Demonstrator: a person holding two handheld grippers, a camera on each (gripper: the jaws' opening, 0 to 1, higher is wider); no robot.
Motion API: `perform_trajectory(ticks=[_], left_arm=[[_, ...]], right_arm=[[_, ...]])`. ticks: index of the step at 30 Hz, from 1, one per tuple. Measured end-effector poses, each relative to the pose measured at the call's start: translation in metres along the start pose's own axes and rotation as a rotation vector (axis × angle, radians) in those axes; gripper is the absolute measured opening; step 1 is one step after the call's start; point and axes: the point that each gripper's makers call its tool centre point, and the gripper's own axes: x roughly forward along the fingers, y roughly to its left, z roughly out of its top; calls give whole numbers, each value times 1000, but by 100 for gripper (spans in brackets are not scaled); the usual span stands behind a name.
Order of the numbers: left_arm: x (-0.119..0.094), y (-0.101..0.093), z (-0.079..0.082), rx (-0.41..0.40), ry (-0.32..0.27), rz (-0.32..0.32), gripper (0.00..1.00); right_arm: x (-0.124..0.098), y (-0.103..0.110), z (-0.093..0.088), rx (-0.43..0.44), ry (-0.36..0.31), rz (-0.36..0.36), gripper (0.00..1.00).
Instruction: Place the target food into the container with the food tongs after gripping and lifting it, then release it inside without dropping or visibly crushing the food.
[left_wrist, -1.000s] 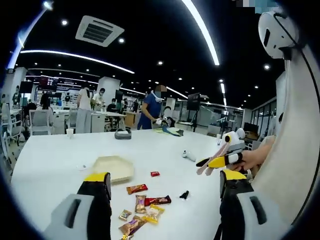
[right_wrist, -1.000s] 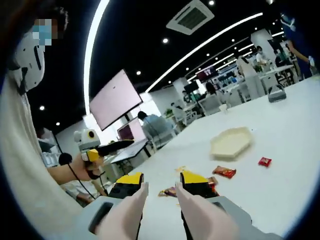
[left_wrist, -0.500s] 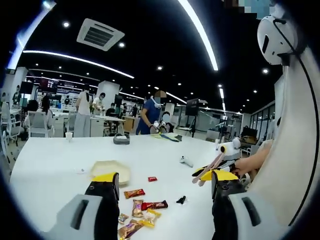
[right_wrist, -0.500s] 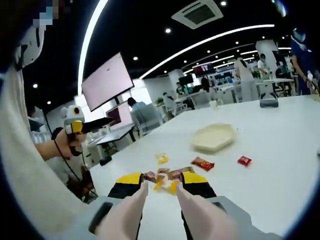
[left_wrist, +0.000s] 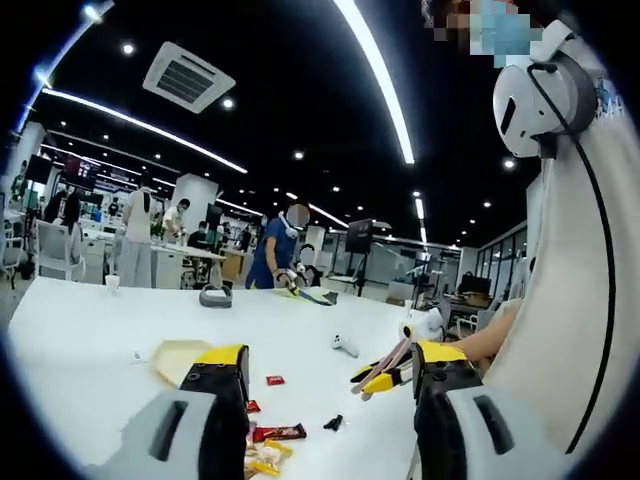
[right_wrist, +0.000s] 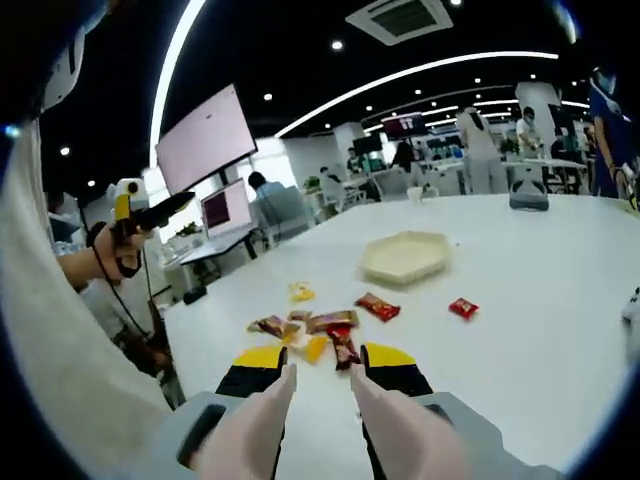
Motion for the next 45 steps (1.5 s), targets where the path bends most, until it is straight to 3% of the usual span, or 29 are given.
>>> perform_trajectory(ticks=[4,14,23,30,40,45], left_arm=[[1,-6,-1,6,25,-21,72],[7,-23,-17,32,117,-20,69],[11,-30,-16,14,96,-8,73],[5,-28,-22,-5,94,13,93],[-4,-26,-36,-14,137,46,92],[-7,-25,-28,-25,101,53,94]], right_arm=[[3,-7,-5,-19,29,12,29],[10,-23,-21,-27,63,25,29],[16,-24,-34,-54,108,66,29],[20,-25,-34,-68,113,88,29],[27,-31,-51,-154,194,134,29],[32,-34,-56,-160,212,151,28]])
